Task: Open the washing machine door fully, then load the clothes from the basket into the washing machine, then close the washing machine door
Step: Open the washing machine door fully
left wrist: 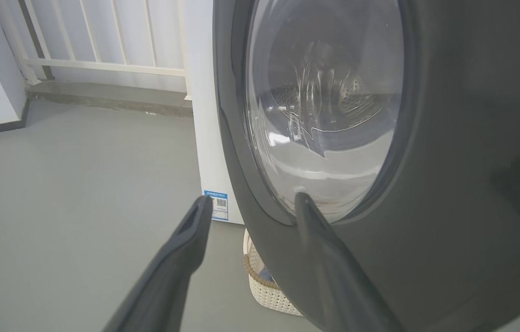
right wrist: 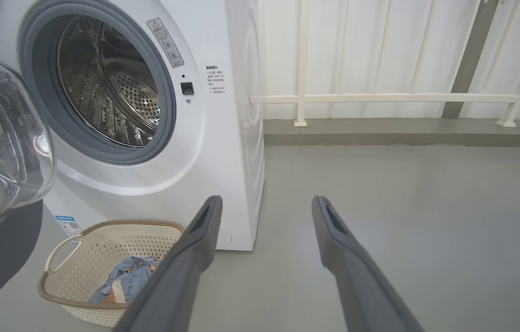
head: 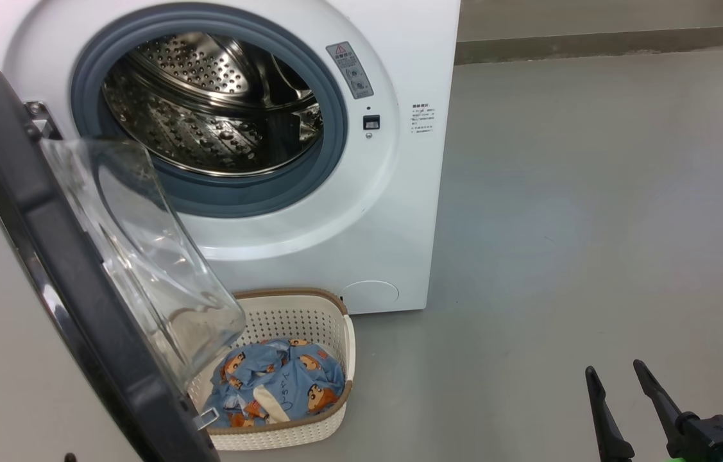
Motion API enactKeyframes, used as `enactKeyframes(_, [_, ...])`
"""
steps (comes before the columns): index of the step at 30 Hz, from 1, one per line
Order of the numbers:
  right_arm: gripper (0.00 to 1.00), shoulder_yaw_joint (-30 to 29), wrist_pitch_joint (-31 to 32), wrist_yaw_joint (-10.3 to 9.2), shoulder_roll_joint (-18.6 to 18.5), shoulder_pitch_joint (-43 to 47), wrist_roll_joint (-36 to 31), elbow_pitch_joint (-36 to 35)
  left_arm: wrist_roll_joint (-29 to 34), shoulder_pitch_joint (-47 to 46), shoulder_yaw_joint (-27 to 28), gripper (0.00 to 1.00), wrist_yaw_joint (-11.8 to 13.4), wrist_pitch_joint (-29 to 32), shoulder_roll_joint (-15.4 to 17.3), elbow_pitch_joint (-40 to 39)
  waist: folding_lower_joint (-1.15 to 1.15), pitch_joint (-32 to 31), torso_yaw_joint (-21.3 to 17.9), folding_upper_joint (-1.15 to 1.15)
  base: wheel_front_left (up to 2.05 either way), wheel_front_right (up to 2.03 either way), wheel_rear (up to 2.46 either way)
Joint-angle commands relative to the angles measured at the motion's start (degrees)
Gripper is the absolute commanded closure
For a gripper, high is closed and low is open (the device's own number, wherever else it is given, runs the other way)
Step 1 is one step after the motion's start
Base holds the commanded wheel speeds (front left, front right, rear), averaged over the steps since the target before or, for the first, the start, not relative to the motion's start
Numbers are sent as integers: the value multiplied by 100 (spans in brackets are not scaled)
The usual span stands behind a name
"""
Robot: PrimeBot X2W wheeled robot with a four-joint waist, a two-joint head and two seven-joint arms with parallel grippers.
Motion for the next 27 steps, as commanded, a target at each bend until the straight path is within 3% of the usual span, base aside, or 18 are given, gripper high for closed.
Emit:
enactKeyframes(1, [0, 127, -69, 9, -43, -87, -44, -127, -82, -165, 161, 100, -28, -38, 67, -118, 0, -1, 1, 0, 0, 0, 0])
enactKeyframes(12, [0, 123, -69, 9, -48, -84, -45, -150, -173, -198, 246, 100, -32, -38, 67, -46, 0, 8, 20, 0, 0, 0, 0])
enactKeyframes(15, [0, 120, -69, 9, -40, -77, -65, -164, -124, -301, 461, 100, 180, -38, 67, -220, 0, 21, 47, 0, 0, 0, 0])
enactKeyframes(21, [0, 80, -69, 9, -31, -27, -64, -159, -18, -785, 798, 100, 709, -38, 67, -1809, 0, -5, 166, 0, 0, 0, 0])
enactKeyframes(27, [0, 153, -69, 9, -33, -34, -72, -136, 354, -1091, 222, 100, 425, -38, 67, -3581, 0, -50, 259, 0, 0, 0, 0])
